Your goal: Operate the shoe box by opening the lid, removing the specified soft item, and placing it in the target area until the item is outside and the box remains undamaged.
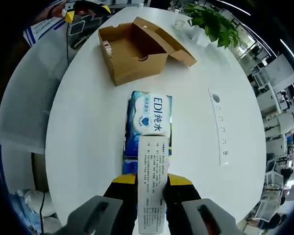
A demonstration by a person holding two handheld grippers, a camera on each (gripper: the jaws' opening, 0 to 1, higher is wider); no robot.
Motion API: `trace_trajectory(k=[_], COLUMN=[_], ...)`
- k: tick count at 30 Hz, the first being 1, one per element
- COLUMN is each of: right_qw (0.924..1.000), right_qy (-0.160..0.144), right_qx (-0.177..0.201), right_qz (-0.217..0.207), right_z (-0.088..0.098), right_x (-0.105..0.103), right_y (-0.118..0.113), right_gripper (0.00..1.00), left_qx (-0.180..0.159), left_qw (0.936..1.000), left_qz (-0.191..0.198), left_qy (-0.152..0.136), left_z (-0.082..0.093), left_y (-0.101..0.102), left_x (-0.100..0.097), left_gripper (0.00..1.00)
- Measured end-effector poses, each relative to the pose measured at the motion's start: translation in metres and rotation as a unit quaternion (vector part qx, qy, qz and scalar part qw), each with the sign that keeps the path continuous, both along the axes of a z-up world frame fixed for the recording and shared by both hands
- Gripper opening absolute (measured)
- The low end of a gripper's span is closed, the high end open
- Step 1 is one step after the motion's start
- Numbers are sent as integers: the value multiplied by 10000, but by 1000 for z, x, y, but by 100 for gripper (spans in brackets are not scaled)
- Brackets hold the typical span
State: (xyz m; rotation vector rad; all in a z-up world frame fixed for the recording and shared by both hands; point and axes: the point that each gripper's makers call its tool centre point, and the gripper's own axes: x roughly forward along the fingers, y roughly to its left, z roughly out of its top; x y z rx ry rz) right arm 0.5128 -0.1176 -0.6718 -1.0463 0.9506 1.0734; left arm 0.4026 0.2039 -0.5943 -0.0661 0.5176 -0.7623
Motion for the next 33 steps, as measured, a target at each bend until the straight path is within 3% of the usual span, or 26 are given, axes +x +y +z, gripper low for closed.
trace_trajectory(k=[9,21,33], right_qw=[9999,9991,9991], right_qy=[-62,-41,-18], right_qx=[-90,-363,-356], right_qz=[-94,-194,-232], right_z=[-3,-28,-45], right_x=[27,49,63], right_y=[-15,-42,-41], right_gripper=[17,17,17], left_qx=[55,203,272], left_qw=[9999,9995,9991], left_qz=[89,216,277], left_qy=[29,108,178], left_z=[-1,-6,-9], left_y=[7,23,29], left_x=[-1,-7,-12], left_gripper=[66,67,67])
